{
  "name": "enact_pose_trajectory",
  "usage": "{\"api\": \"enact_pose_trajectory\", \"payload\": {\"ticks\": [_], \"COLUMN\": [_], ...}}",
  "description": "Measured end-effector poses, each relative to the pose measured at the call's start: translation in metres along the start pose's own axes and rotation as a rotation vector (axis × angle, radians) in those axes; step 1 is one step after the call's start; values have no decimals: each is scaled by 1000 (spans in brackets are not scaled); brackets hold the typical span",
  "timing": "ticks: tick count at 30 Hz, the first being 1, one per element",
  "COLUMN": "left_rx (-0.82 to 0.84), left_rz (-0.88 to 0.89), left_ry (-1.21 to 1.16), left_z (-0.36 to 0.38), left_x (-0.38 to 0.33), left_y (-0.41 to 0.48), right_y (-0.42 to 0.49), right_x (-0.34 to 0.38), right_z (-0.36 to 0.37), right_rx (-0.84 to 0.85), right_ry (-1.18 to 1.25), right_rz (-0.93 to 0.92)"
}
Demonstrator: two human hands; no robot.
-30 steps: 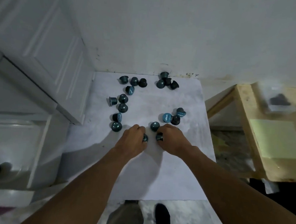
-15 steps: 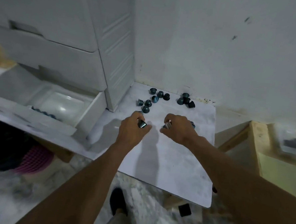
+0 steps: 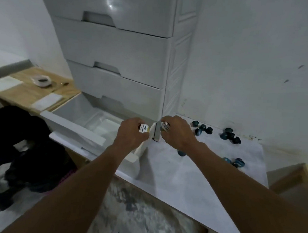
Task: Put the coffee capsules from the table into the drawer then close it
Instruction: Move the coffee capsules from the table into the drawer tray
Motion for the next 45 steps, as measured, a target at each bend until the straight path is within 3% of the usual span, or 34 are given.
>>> {"api": "enact_pose_trajectory", "payload": {"ticks": [6,13,21,29,39,45], "left_rx": [49,136,274,545,880,994], "left_rz": [96,95,47,37,272,362], "left_ry": [76,114,210,268,304,251], "left_z": [-58,-76,-54,-6,53,59], "left_x": [54,110,150,191,201,202], "left_y": [29,64,118,152,159,163], "right_y": [37,76,133,154,145,137], "right_x": [70,99,78,57,64,57], "right_z": [46,88,139,208,231,225], "right_rx": [-14,50,147,388,491,475], "right_ry": [47,20,47,-37,-336,-213], "right_rz": [16,69,116,175,190,371]}}
Point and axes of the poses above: each hand's wrist, its own y-axis towards the middle knuckle, its own z-axis out of the palm, x = y × z, the point moved 9 cm from there along y, towards the middle knuckle, and after that the axes turned 3 degrees about x, right-handed, at the moved point
